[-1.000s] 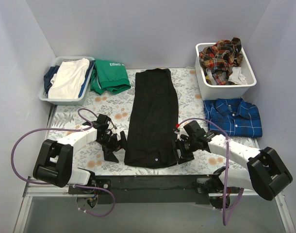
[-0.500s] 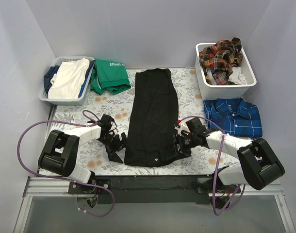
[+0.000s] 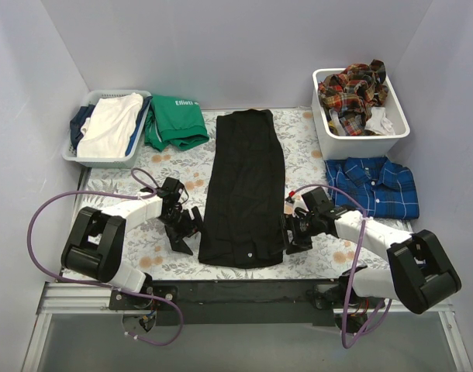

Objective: Fold and stack the long sleeve shirts
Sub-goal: Fold the shirt

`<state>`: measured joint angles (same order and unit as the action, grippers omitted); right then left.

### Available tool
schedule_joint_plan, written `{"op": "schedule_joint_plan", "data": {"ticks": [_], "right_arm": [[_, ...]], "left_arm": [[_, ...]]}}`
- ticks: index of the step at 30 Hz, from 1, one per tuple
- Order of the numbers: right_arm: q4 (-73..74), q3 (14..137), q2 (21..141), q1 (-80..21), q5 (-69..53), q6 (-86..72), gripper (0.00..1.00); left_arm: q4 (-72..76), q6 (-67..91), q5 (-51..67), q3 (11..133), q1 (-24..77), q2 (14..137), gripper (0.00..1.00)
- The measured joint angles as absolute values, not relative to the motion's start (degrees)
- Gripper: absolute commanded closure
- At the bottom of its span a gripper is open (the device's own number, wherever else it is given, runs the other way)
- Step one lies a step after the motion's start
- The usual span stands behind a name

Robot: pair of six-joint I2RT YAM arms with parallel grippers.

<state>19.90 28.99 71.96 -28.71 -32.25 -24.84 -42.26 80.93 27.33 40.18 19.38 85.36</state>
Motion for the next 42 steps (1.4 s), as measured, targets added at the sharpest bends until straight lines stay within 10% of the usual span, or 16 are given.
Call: {"op": "schedule_joint_plan", "data": {"ticks": [19, 29, 42], "right_arm": [[14.11, 30.15, 80.66, -28.14, -41.32, -25.21, 0.33], [11.94, 27.49, 82.43, -28.62, -40.05, -25.04, 0.99], [18.33, 27.09, 64.12, -28.99, -34.5, -23.59, 0.99]], "left_arm": [[-36.69, 82.96, 31.59, 37.91, 21.23, 86.21, 0.46], [-34.37, 82.61, 33.26, 36.23, 22.33, 87.94, 1.0], [-37.47, 80.9, 29.34, 36.99, 22.85, 76.47, 1.0]]}}
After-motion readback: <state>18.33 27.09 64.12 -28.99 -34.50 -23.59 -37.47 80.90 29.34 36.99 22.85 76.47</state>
